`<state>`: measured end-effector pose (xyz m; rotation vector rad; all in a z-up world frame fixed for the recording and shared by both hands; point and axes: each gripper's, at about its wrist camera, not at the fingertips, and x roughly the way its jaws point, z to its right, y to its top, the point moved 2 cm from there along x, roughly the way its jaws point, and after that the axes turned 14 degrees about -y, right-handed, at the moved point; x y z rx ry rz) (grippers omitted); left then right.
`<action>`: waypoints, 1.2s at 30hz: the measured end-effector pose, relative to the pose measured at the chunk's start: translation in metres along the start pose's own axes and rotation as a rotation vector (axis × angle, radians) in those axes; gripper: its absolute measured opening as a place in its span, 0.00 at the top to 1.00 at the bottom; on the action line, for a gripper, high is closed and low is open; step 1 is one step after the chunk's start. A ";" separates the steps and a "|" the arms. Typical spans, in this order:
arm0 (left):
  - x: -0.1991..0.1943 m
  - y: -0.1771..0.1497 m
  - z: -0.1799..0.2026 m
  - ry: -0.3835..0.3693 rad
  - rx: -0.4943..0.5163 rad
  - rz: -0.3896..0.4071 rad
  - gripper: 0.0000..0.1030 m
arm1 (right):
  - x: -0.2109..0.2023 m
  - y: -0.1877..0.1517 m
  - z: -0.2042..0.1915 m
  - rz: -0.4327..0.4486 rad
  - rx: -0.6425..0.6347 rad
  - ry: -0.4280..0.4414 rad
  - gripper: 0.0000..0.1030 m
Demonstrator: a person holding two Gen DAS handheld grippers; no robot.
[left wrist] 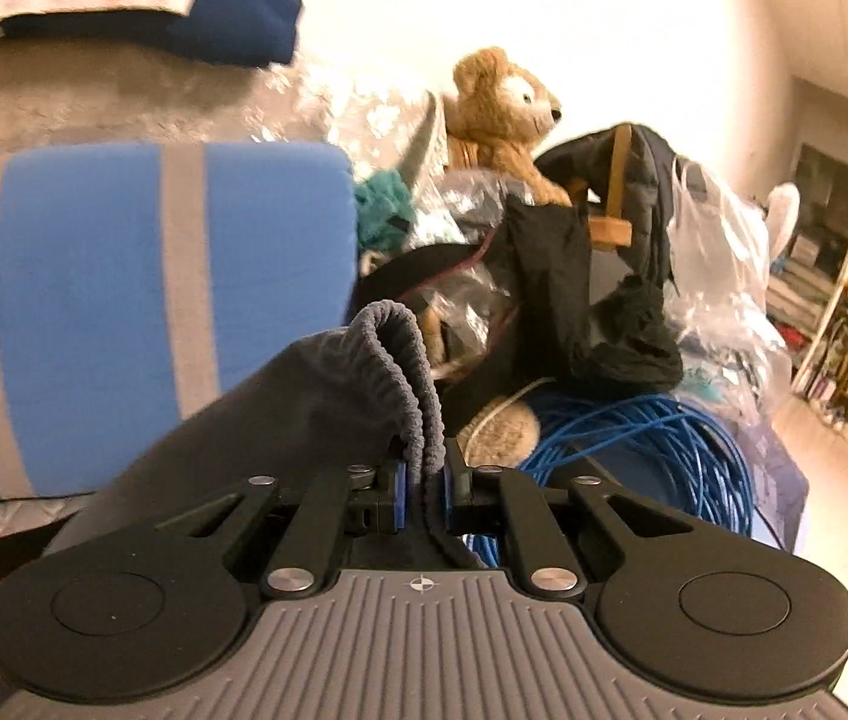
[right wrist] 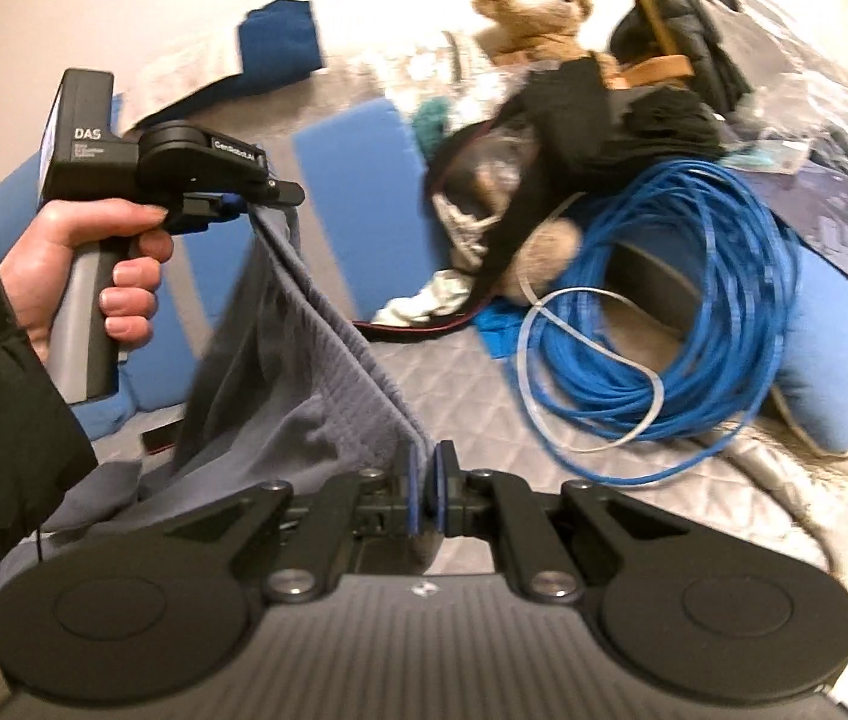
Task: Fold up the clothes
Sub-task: 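Lift the sweatpants by the waistband with both tools, then lower the sweatpants flat onto the bed and open both tools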
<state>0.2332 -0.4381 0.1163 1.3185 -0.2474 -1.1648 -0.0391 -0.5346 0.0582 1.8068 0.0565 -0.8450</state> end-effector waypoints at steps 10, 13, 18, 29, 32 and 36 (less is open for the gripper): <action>0.083 -0.040 -0.017 0.035 0.002 -0.101 0.90 | 0.057 -0.010 0.030 -0.116 0.044 -0.036 0.94; 0.119 -0.047 -0.024 0.053 0.005 -0.154 0.82 | 0.073 -0.012 0.034 -0.141 0.046 -0.055 0.94; 0.134 -0.056 -0.025 0.106 0.070 -0.140 0.42 | 0.115 -0.023 0.045 -0.217 0.075 -0.097 0.94; 0.031 -0.084 -0.053 0.165 0.227 -0.114 0.27 | 0.131 -0.034 0.050 -0.260 0.073 -0.084 0.90; -0.011 -0.096 -0.069 0.213 0.261 -0.119 0.27 | 0.127 -0.030 0.053 -0.255 0.074 -0.083 0.81; -0.078 -0.112 -0.092 0.259 0.276 -0.106 0.27 | 0.114 -0.026 0.053 -0.226 0.044 -0.070 0.47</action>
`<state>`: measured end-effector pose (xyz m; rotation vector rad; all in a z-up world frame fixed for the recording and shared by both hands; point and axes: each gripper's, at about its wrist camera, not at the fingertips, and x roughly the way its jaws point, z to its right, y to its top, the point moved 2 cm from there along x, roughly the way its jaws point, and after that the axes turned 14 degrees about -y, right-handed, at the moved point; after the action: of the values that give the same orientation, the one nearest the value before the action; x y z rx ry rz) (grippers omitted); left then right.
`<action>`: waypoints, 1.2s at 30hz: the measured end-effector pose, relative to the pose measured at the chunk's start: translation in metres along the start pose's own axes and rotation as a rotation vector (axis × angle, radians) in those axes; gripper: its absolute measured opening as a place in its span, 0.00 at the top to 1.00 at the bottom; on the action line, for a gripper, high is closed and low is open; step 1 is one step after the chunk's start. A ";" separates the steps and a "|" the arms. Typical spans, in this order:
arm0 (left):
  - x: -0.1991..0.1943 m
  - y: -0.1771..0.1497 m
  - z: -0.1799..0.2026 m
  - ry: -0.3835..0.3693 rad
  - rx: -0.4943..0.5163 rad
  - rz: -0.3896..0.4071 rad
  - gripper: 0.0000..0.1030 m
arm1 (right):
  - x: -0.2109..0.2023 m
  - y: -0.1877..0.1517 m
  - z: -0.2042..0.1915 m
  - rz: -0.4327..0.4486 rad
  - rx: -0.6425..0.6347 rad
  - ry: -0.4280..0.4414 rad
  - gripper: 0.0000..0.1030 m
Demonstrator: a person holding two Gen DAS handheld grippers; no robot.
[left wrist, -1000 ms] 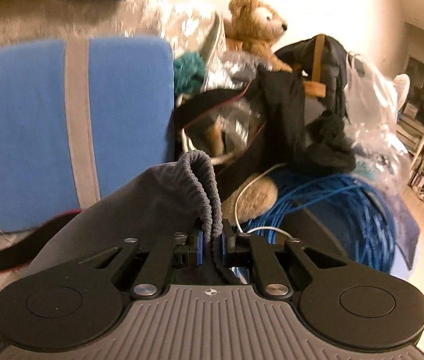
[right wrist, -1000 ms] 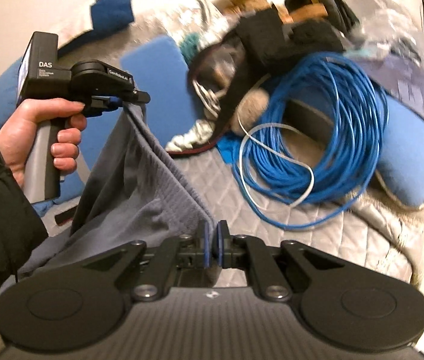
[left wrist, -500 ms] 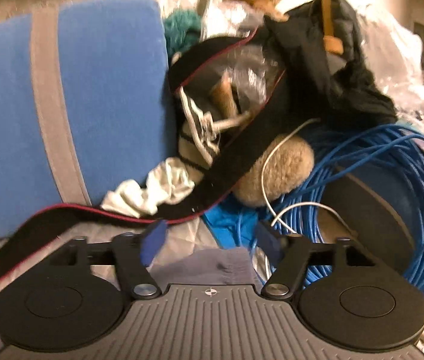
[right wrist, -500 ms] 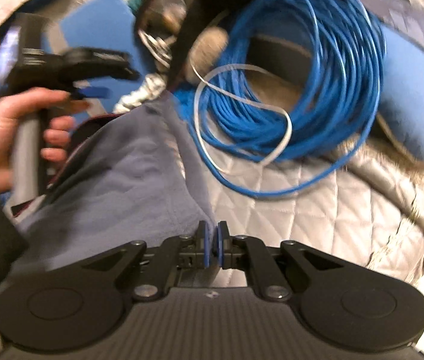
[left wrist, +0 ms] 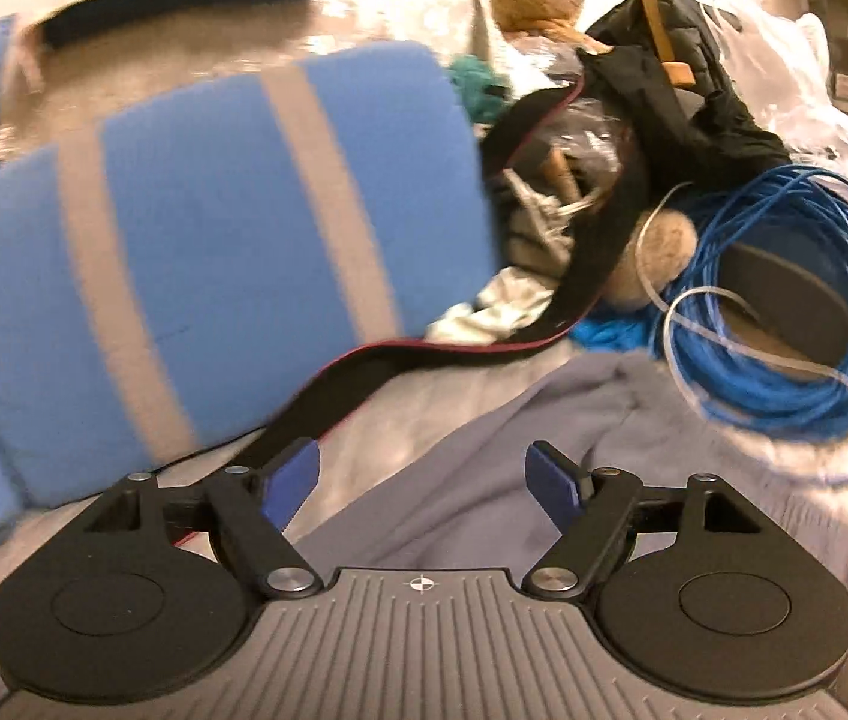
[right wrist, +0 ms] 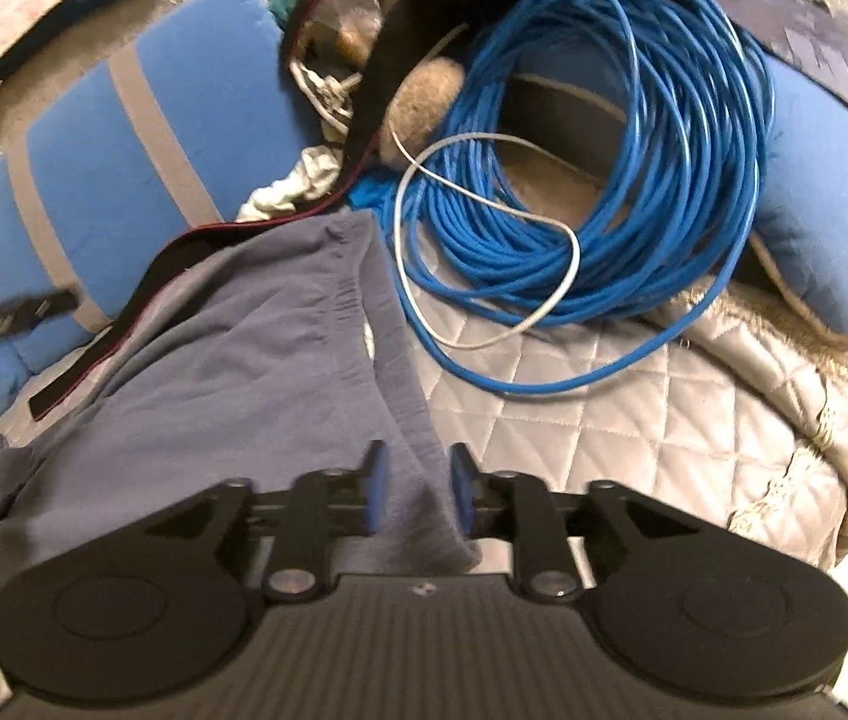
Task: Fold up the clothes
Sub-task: 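Lower the sweatpants flat onto the bed and open both tools, then grasp the cuff of a pant leg with the right tool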
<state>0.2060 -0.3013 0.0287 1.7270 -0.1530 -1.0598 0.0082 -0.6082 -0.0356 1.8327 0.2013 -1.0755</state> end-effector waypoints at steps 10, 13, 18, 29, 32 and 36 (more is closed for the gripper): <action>-0.147 -0.074 -0.046 0.097 0.034 0.004 0.26 | -0.039 -0.005 -0.024 0.117 -0.251 0.017 0.16; -0.185 -0.088 -0.050 0.091 0.019 0.025 0.25 | -0.049 -0.006 -0.029 0.152 -0.369 -0.014 0.14; -0.236 -0.109 -0.054 0.186 -0.056 0.048 0.22 | -0.071 -0.017 -0.036 0.280 -0.709 -0.033 0.00; -0.276 -0.159 -0.063 0.367 -0.098 0.069 0.22 | -0.043 -0.093 -0.028 0.485 -1.324 -0.151 0.00; -0.273 -0.167 -0.068 0.365 -0.128 0.044 0.22 | -0.016 -0.119 -0.033 0.608 -1.415 -0.242 0.00; -0.270 -0.174 -0.072 0.368 -0.133 0.020 0.22 | 0.013 -0.145 -0.039 0.748 -1.578 -0.361 0.00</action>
<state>0.0302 -0.0235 0.0454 1.7631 0.1298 -0.7047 -0.0404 -0.5055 -0.1343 0.1964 0.0688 -0.3650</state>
